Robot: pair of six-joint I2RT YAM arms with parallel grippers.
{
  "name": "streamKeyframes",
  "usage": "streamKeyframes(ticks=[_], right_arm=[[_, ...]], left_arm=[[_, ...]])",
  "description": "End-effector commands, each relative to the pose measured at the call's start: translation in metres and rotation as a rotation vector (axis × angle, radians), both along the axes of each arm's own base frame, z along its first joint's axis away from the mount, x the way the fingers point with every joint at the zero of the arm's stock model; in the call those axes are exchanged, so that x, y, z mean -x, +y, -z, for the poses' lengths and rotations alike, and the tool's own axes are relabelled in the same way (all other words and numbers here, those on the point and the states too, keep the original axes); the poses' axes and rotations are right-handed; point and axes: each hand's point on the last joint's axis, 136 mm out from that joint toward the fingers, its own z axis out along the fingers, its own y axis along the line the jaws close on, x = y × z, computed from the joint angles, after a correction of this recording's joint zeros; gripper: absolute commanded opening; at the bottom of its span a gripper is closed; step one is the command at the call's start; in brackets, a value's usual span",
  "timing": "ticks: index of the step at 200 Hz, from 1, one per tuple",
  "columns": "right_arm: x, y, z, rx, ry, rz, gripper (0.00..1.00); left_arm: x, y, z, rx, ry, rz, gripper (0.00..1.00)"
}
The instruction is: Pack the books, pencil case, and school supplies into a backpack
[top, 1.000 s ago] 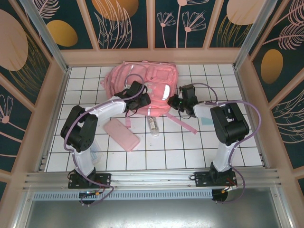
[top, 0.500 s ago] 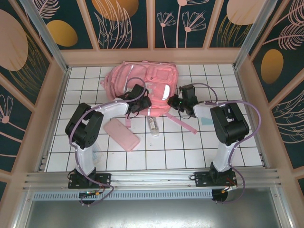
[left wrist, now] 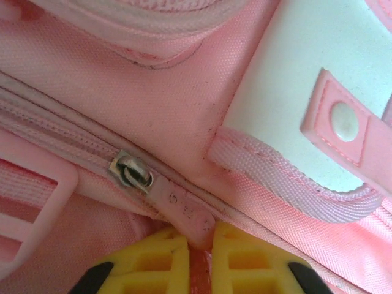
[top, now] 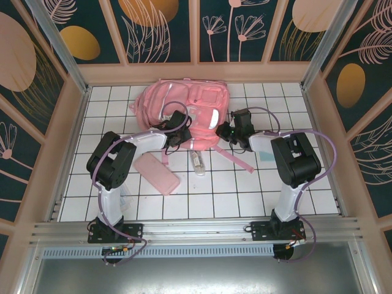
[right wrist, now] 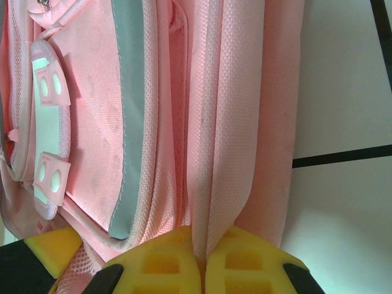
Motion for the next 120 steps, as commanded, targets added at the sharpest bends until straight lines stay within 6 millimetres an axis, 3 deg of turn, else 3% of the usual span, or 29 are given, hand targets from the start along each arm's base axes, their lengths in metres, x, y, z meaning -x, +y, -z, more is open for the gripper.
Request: streamKeyframes(ticks=[1,16,120], right_arm=[[0.021,0.001,0.016,0.053,0.067,-0.036,0.00],[0.019,0.000,0.015,0.059,0.063,-0.035,0.00],[0.005,-0.024,0.006,0.119,0.039,0.006,0.00]], left_arm=[[0.007,0.031,0.024,-0.106,0.050,-0.026,0.04],[0.009,0.036,0.015,-0.136,0.038,-0.016,0.00],[0.008,0.069,-0.029,-0.177,0.002,0.039,0.00]])
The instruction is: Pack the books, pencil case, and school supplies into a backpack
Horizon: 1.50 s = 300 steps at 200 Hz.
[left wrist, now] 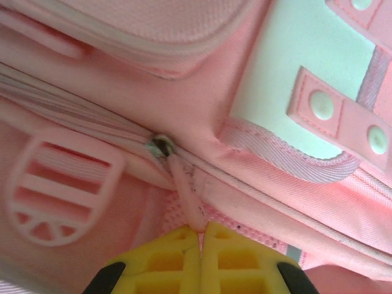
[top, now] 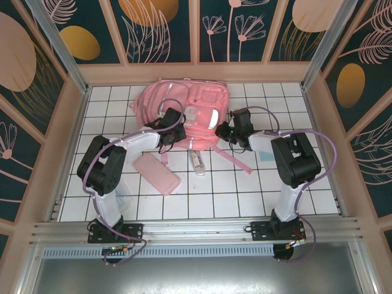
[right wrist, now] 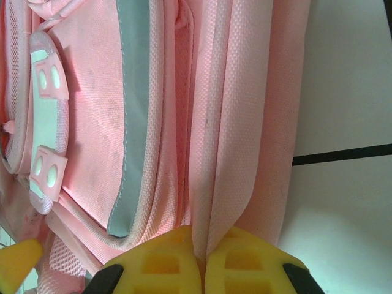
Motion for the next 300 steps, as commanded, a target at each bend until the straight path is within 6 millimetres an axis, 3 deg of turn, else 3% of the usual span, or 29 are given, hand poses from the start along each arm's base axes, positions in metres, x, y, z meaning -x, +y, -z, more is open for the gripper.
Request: streamKeyframes(ticks=[1,34,70,106,137,171,193,224,279,300], right_arm=[[0.005,-0.023,0.006,0.099,0.037,0.021,0.00],[0.002,-0.030,0.007,0.147,0.036,0.029,0.00],[-0.003,-0.035,0.007,0.173,0.029,0.037,0.00],[-0.007,-0.033,0.000,0.162,0.014,0.024,0.00],[-0.011,-0.034,0.000,0.188,0.002,-0.016,0.00],[-0.034,-0.066,0.005,0.276,-0.008,-0.039,0.00],[-0.047,-0.072,0.000,0.220,-0.025,-0.091,0.01],[-0.055,-0.066,0.000,0.191,-0.021,-0.176,0.01],[-0.063,-0.062,0.003,0.210,-0.003,-0.234,0.01],[-0.063,-0.061,0.001,0.212,-0.003,-0.239,0.01]], left_arm=[[-0.002,0.046,-0.004,-0.106,0.007,-0.053,0.00],[-0.009,0.051,-0.015,-0.089,-0.006,-0.014,0.00],[-0.004,0.044,-0.010,-0.101,0.046,0.089,0.00],[0.002,0.021,-0.014,-0.030,0.050,0.220,0.00],[-0.006,0.029,-0.023,-0.162,0.006,0.316,0.38],[-0.013,0.032,-0.017,-0.296,0.005,0.457,0.53],[-0.022,0.035,-0.012,-0.394,0.006,0.538,0.52],[-0.021,0.023,-0.005,-0.395,0.038,0.673,0.45],[-0.020,-0.026,-0.020,-0.372,-0.026,0.826,0.46],[-0.027,-0.032,-0.009,-0.401,0.005,0.855,0.35]])
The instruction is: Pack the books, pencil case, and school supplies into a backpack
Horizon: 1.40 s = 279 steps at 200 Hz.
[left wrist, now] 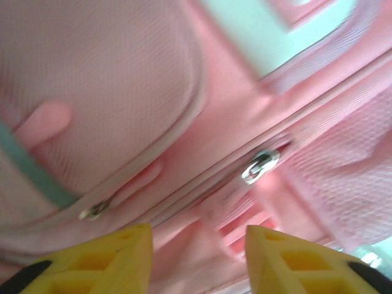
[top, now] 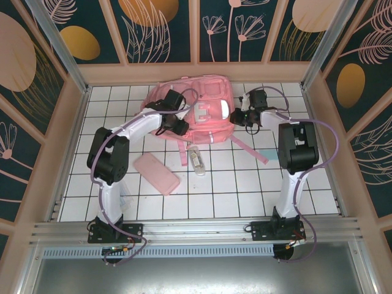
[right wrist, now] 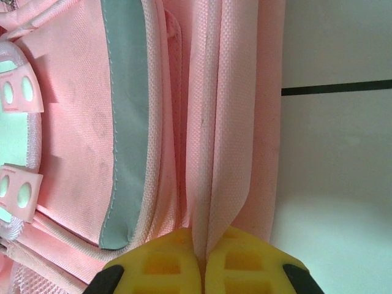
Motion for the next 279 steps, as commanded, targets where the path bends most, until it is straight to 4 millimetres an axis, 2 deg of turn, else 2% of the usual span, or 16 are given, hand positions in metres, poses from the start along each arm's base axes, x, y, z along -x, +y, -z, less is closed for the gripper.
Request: streamKeyframes(ticks=[1,30,89,125,157,177,197,224,241,261,279], right_arm=[[0.001,0.001,0.008,0.028,0.018,-0.040,0.01],[0.001,0.000,0.004,0.030,0.014,-0.039,0.01],[-0.003,-0.002,0.005,0.047,0.017,-0.027,0.01],[-0.003,-0.003,0.006,0.049,0.023,-0.020,0.01],[-0.004,-0.005,0.007,0.061,0.025,-0.012,0.00],[-0.004,-0.005,0.006,0.059,0.024,-0.014,0.00],[-0.003,-0.006,0.006,0.066,0.026,-0.012,0.00],[-0.002,-0.008,0.006,0.074,0.024,-0.007,0.00],[-0.001,-0.008,0.006,0.072,0.027,-0.003,0.00],[-0.003,-0.007,0.004,0.065,0.022,0.000,0.00],[-0.003,-0.007,0.004,0.061,0.024,0.001,0.00]], left_arm=[[-0.001,-0.011,0.014,-0.057,0.037,0.081,0.34],[-0.005,-0.012,0.026,-0.090,0.058,0.104,0.32],[0.003,-0.009,0.040,-0.111,0.099,0.121,0.41],[0.009,-0.011,0.063,-0.113,0.160,0.132,0.49],[0.020,-0.004,0.086,-0.142,0.211,0.125,0.51],[0.021,0.004,0.101,-0.175,0.215,0.109,0.46],[0.018,0.007,0.108,-0.180,0.223,0.095,0.24],[0.013,0.004,0.098,-0.163,0.207,0.075,0.08],[0.004,0.001,0.078,-0.146,0.169,0.045,0.00],[-0.008,-0.002,0.049,-0.112,0.135,-0.016,0.00],[-0.009,-0.010,0.029,-0.058,0.148,-0.059,0.00]])
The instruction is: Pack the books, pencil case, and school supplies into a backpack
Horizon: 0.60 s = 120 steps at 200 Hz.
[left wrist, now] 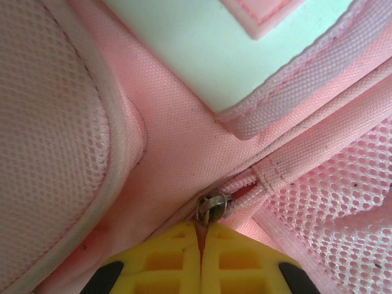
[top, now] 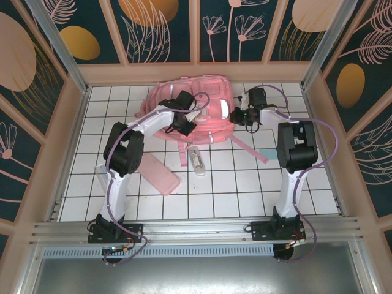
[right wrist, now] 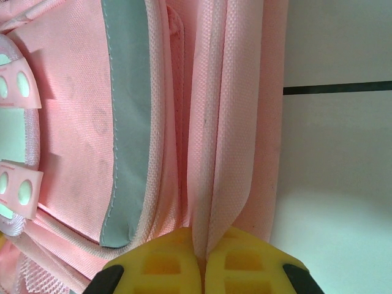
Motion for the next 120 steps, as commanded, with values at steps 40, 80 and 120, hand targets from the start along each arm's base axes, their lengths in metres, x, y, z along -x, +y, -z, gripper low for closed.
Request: streamKeyframes(ticks=[40,80,120], right_arm=[[-0.001,-0.006,0.006,0.041,0.004,0.017,0.00],[0.001,-0.009,0.009,0.055,0.007,0.023,0.00],[0.002,-0.011,0.010,0.066,0.006,0.028,0.00]], left_arm=[[-0.005,0.002,-0.025,0.076,0.060,-0.200,0.00],[-0.004,0.008,-0.024,0.066,0.101,-0.305,0.00],[0.003,0.020,-0.022,0.002,0.138,-0.348,0.00]])
